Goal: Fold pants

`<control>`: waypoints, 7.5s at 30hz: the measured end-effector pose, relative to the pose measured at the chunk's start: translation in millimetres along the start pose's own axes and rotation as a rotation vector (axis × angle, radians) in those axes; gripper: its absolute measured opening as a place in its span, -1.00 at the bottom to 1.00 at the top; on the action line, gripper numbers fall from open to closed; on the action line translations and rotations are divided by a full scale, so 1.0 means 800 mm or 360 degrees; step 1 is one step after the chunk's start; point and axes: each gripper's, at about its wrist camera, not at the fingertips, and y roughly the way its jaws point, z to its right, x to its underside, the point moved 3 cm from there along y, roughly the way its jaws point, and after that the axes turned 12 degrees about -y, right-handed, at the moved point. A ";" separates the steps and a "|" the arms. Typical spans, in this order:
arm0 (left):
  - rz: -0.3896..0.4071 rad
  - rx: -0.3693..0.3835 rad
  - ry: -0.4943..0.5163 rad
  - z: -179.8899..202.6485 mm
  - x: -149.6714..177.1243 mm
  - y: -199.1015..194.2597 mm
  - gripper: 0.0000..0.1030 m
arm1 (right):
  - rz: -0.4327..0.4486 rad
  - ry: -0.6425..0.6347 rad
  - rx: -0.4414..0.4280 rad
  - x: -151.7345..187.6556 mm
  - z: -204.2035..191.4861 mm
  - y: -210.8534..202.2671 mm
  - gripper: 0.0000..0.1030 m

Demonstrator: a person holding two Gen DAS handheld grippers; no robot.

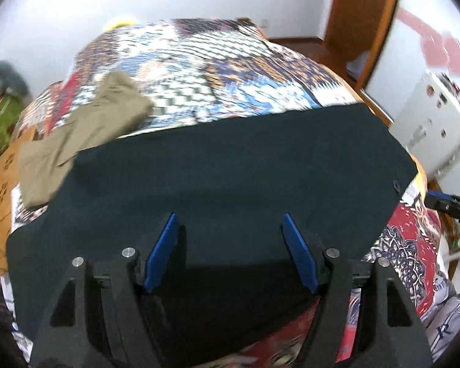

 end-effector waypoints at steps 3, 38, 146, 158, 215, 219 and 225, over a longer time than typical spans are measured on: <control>-0.0001 -0.0033 0.0039 0.017 -0.002 0.016 0.41 | -0.0019 0.0032 -0.0038 0.000 0.004 0.009 0.04; 0.0012 -0.0061 0.0162 0.050 -0.029 0.016 0.60 | 0.0157 0.0234 -0.0220 -0.019 0.035 0.031 0.23; 0.0121 -0.0149 -0.0443 -0.145 0.069 -0.047 0.68 | -0.0129 -0.0865 -0.0193 -0.065 -0.184 0.094 -0.33; 0.0344 -0.0349 -0.0592 -0.205 0.085 -0.131 0.68 | 0.0081 -0.0987 -0.0142 -0.121 -0.221 0.066 -0.12; 0.0220 -0.0024 -0.1600 -0.390 0.153 -0.054 0.37 | -0.0160 -0.1300 -0.0317 -0.058 -0.332 0.156 0.12; 0.0207 -0.0224 -0.1473 -0.389 0.143 -0.047 -0.20 | -0.0158 -0.1297 -0.0325 -0.057 -0.332 0.155 0.13; 0.0271 -0.0389 -0.1284 -0.376 0.130 -0.060 -0.48 | -0.0158 -0.1275 -0.0348 -0.060 -0.330 0.155 0.12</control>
